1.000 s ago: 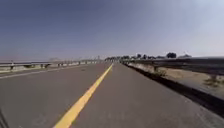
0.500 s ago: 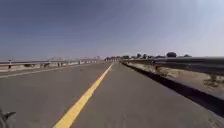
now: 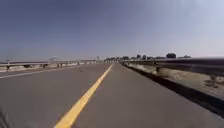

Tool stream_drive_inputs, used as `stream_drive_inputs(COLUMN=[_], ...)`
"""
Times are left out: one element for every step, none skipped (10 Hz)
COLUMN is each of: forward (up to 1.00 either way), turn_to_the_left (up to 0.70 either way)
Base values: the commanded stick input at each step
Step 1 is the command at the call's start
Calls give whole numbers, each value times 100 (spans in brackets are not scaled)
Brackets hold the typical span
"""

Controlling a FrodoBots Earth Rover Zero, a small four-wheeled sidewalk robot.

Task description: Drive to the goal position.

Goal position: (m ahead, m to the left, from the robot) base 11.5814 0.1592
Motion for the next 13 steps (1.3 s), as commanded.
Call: stream_drive_inputs(forward=[30, 30, 30, 30, 30, 30, 30, 30, 30, 30, 30, 30, 30], turn_to_the_left=[0, 0, 0, 0, 0, 0, 0, 0, 0, 0, 0, 0, 0])
